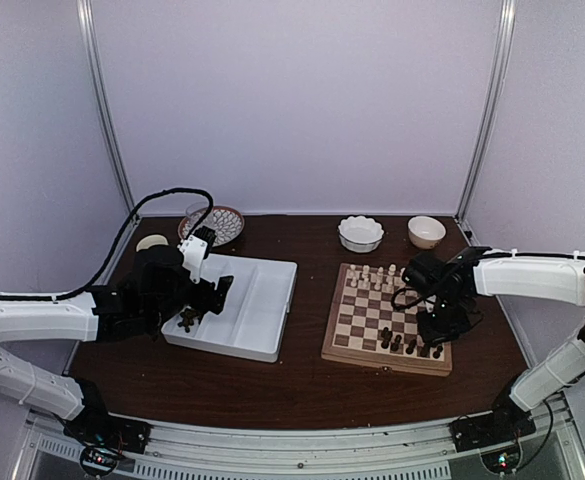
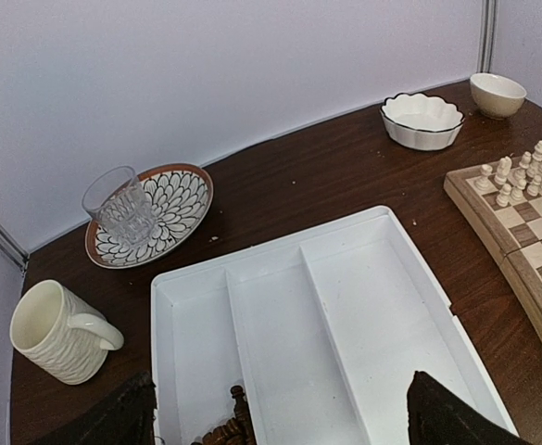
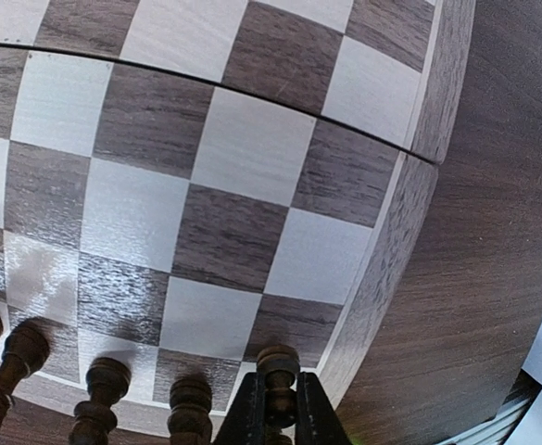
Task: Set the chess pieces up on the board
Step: Place the pawn at a7.
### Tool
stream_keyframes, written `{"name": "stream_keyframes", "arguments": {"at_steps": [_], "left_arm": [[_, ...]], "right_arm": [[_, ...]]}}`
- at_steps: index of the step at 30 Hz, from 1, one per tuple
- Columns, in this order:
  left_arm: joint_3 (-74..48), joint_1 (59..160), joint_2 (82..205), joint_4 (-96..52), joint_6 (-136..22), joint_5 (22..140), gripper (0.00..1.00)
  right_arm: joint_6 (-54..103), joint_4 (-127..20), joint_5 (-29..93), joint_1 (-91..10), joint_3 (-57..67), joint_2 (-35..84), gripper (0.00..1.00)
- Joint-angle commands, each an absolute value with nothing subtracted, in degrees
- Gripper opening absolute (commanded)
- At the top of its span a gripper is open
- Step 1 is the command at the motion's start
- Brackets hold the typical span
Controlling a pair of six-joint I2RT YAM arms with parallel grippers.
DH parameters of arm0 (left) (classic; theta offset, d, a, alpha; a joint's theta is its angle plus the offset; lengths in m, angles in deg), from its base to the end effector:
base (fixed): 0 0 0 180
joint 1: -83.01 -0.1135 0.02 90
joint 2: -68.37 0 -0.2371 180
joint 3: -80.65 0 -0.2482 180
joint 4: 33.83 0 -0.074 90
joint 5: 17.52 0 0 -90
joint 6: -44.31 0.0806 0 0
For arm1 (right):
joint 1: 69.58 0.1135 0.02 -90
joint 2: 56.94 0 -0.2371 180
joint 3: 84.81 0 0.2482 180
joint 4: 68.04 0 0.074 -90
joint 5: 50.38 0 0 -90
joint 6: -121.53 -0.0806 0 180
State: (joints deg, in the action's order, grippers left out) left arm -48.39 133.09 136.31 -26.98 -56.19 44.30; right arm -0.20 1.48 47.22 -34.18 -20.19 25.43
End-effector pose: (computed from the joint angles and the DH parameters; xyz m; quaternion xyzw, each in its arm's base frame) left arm 0.2224 -0.2064 0.2022 0.1501 0.8097 -0.0909 0.5601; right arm 0.1955 0.1258 0.1191 -0.0304 0.9971 -0.0421 0.0564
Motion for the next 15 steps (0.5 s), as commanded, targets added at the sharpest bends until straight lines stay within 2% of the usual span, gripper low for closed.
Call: {"name": "stream_keyframes", "arguments": {"at_steps": [1,15], "left_arm": [[-47.5,133.4,136.0,-28.2,-56.9,44.9,0.95],[-47.6,133.4,135.9,-28.1,-56.8,44.9,0.95]], "right_arm": [[-0.8,1.3,49.4,-35.2,-20.5,25.4,0.06],[0.0,-0.9,48.8,-36.3,-21.2,25.9,0.06]]}}
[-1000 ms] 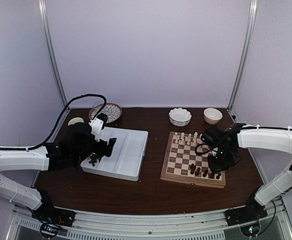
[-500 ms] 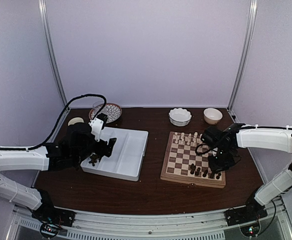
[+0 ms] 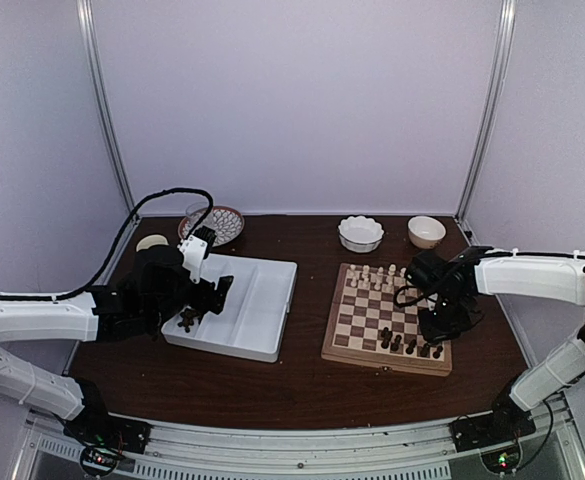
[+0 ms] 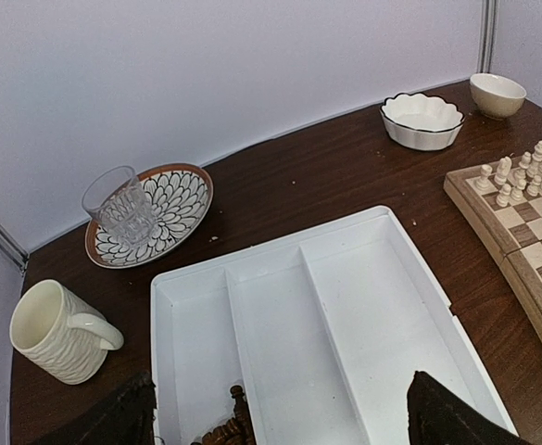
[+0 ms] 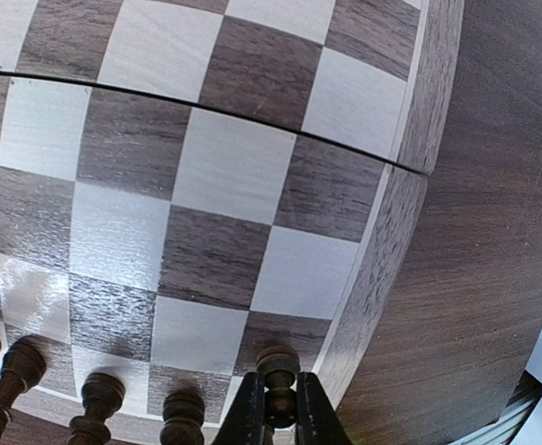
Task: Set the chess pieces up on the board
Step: Place the pawn at a7.
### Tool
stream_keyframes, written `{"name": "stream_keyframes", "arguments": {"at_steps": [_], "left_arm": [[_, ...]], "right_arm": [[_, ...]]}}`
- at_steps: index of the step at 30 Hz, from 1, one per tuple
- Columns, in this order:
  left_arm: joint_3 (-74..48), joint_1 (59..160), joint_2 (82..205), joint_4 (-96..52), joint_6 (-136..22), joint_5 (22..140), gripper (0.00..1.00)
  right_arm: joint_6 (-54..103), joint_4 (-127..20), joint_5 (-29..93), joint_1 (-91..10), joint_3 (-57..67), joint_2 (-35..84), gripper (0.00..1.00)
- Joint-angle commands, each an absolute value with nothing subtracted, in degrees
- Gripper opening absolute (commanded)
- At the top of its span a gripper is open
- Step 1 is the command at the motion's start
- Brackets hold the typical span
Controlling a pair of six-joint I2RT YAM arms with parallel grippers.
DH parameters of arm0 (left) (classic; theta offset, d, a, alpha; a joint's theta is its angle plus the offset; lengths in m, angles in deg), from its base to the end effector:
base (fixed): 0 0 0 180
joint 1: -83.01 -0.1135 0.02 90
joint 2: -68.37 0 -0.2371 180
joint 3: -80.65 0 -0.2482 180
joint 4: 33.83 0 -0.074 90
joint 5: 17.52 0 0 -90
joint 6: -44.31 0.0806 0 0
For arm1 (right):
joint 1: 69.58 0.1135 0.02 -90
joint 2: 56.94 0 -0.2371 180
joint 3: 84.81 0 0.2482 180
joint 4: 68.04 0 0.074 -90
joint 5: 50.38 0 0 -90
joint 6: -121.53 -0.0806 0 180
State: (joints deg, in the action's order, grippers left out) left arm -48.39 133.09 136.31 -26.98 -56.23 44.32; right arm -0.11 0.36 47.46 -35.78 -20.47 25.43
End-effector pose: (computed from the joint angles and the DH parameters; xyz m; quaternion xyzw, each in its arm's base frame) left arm 0.2223 -0.2065 0.2022 0.1499 0.8097 -0.0912 0.5600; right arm 0.2007 0.1211 0.1181 -0.0167 0.9970 -0.0407 0.0631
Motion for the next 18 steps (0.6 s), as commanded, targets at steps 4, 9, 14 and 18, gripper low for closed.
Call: {"name": "stream_keyframes", "arguments": {"at_steps": [4,9,14,18], "left_arm": [[-47.6,133.5,135.8,-28.1,-56.8,44.9,0.95],[-47.6,133.5,135.7,-28.0,-56.9,44.9,0.95],[-47.6,133.5,135.4,-27.9,-57.0,45.0,0.95],[-47.6,133.5,135.2,-27.6,-57.0,45.1,0.95]], "right_arm": [[0.1,-1.0,48.8,-36.3,-21.4,26.3,0.10],[0.3,-0.9,48.4,-36.4,-21.2,25.9,0.18],[0.2,-0.1,48.9,-36.4,-20.6,24.8,0.24],[-0.2,0.7,49.8,-36.4,-20.3,24.1,0.26]]}}
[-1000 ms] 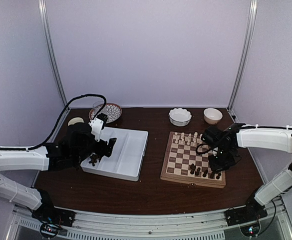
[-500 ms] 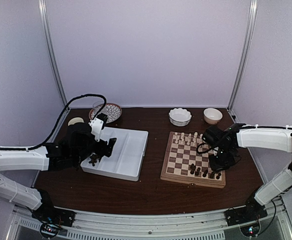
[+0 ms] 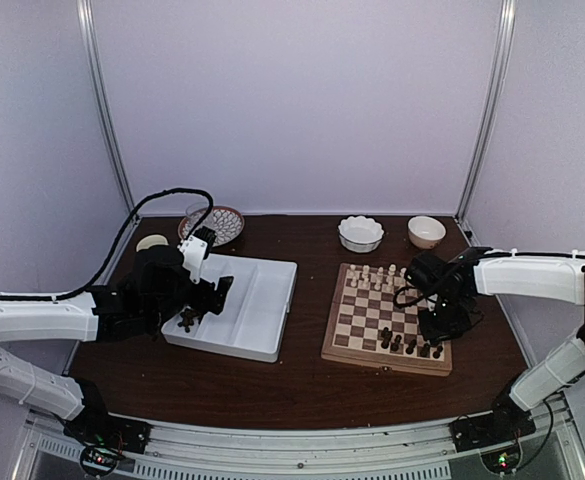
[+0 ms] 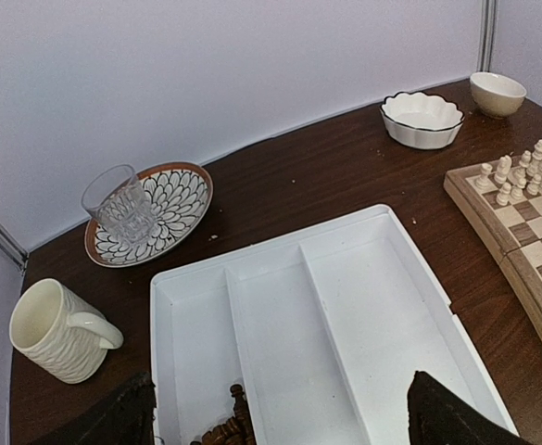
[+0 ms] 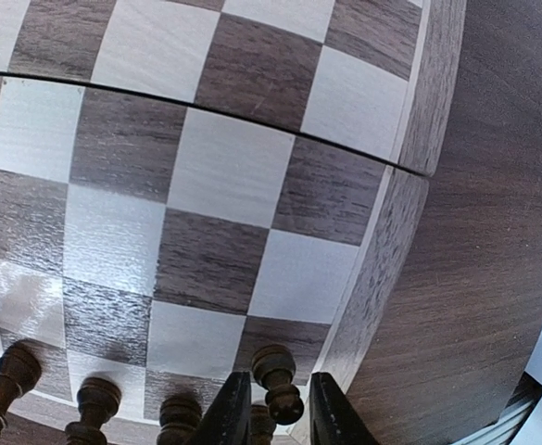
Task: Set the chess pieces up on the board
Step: Place the pawn at a7, then pick up the bishop from the storage box.
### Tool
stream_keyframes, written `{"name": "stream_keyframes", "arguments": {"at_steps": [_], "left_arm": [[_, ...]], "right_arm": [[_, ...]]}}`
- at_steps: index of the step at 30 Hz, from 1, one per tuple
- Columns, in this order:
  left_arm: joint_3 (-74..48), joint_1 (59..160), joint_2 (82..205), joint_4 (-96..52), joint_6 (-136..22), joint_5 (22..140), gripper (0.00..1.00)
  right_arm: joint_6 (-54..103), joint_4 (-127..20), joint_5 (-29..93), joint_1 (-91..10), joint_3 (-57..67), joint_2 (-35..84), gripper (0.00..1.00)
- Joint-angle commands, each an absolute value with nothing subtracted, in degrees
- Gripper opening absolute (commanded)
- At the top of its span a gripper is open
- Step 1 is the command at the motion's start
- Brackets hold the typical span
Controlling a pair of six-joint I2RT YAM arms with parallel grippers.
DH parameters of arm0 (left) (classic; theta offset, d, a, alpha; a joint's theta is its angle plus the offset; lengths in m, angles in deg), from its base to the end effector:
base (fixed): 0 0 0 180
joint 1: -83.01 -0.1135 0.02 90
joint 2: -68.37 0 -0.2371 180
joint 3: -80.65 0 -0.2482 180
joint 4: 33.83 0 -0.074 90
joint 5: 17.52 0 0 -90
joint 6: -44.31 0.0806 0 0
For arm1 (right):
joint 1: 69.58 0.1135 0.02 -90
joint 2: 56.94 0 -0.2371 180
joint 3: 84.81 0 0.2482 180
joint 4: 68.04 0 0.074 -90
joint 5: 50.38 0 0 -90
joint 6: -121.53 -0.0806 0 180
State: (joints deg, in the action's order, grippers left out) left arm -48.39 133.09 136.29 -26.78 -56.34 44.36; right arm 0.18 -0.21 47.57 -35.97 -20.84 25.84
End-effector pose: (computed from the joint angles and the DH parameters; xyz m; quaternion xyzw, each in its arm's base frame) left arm 0.2222 -0.2063 0.2018 0.1499 0.8105 -0.0912 0.5588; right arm 0.2012 0.1203 0.1151 -0.0176 0.9970 -0.0427 0.0619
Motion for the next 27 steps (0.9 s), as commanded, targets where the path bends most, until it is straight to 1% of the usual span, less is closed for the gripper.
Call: {"name": "stream_keyframes", "arguments": {"at_steps": [1,8,12,14,15,17,20,24,27], "left_arm": [[-47.6,133.5,135.2,-27.7,-57.0,45.1,0.95],[-47.6,133.5,135.1,-27.6,-57.0,44.9,0.96],[-47.2,133.4,134.9,-26.5,-56.8,44.1,0.97],[-47.0,133.4,135.0,-25.7,-56.8,43.7,0.97],[-46.7,133.4,135.2,-25.1,-56.8,43.8,0.97],[-46.1,133.3,135.8,-23.9,-56.8,43.1,0.92],[-45.6,131.3,137.4,-20.9,-58.5,42.5,0.87],[-44.9,126.2,140.6,-18.0,-61.3,47.8,0.77],[-42.6,123.6,144.0,-14.9,-61.6,50.7,0.66]], "right_arm": [[-0.2,0.7,49.9,-36.4,-20.3,24.1,0.26],[-0.3,5.0,53.6,-36.3,-16.0,21.4,0.27],[1.9,7.1,53.3,-36.4,-10.4,18.8,0.33],[3.8,6.0,51.5,-36.2,-8.2,16.9,0.38],[4.9,4.7,50.1,-36.0,-7.2,16.4,0.38],[6.9,2.7,47.7,-35.2,-4.2,16.3,0.40],[9.6,0.7,46.0,-33.5,0.7,18.6,0.40],[13.3,-3.7,43.3,-32.2,5.8,23.0,0.40],[15.5,-9.3,41.8,-32.0,6.8,25.3,0.40]]}}
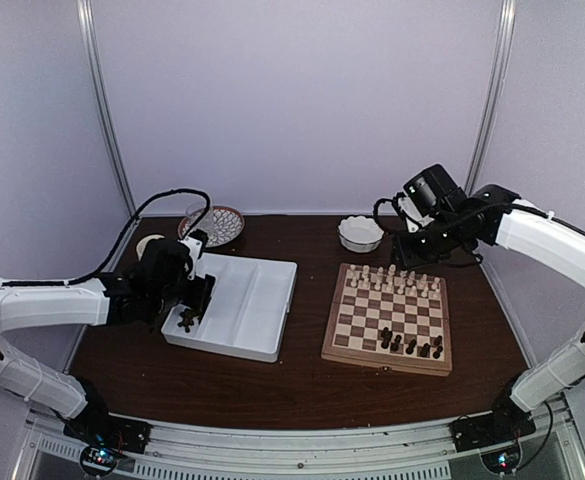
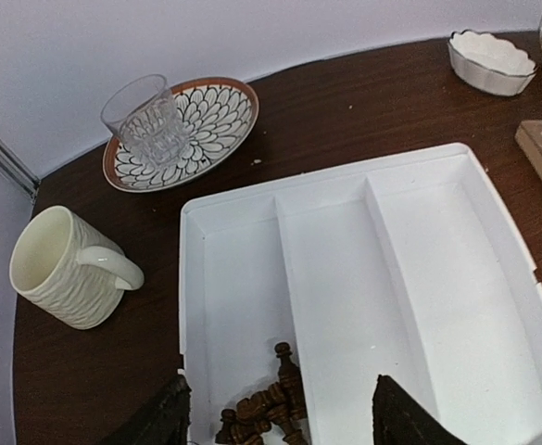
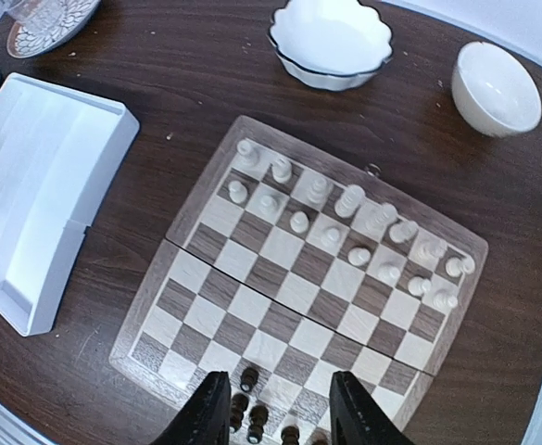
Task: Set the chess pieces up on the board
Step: Pick up the bishop from the storage box.
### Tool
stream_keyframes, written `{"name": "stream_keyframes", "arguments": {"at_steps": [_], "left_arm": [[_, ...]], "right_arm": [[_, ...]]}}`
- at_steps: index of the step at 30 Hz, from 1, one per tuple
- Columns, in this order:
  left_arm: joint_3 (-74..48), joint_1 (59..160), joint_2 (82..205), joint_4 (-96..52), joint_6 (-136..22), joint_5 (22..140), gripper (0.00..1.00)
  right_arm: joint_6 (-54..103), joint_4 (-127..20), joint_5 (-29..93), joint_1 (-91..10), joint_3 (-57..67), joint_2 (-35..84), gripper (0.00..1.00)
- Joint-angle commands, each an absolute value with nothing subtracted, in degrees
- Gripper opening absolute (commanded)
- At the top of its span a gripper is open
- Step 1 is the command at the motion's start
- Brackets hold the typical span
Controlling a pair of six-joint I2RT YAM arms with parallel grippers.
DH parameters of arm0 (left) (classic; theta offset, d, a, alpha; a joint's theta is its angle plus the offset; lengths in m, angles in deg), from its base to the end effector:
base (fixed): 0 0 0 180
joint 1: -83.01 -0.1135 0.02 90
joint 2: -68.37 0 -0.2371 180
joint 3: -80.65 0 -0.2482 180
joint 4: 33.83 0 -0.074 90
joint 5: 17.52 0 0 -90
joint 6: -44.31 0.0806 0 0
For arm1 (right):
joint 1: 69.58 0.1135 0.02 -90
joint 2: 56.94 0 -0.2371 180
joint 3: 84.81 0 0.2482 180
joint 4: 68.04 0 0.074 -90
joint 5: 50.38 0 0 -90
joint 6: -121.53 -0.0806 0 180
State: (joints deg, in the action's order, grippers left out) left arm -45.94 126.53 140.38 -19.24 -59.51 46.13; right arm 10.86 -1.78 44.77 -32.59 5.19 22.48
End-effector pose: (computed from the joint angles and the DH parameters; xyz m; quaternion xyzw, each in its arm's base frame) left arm 0.2453 -0.1837 0.1798 0.1147 0.8556 -0.0463 0.5026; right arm 0.2499 0.1792 0.2647 -0.1224 0.9467 0.1045 0.2789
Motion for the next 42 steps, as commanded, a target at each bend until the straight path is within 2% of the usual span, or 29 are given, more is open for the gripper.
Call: {"name": "stream_keyframes", "arguments": {"at_steps": [1,6,9,14,42], "left_arm": [[-41.7,123.0,145.0,-13.6,-61.9,51.0,0.61],[-38.9,117.8,148.5,-8.1,-63.3,55.9,0.48],[-37.4,116.4,150.6,-5.0,-62.9,56.9,0.46],[-35.3,115.3,154.2,-1.0,-62.6,57.9,0.44],[-28.2,113.1,170.1,3.2,-60.0,58.9,0.37]], "right_arm": [[16.5,-11.5,42.1,-31.9,6.4,25.7,0.40],[16.8,-23.7,44.9,-32.0,-1.0,23.8,0.40],[16.6,-31.2,44.9,-31.9,-7.6,20.4,0.40],[16.9,-35.4,47.7,-31.9,-13.7,16.2,0.41],[16.6,-38.8,48.3,-31.9,-15.6,18.8,0.42]]}}
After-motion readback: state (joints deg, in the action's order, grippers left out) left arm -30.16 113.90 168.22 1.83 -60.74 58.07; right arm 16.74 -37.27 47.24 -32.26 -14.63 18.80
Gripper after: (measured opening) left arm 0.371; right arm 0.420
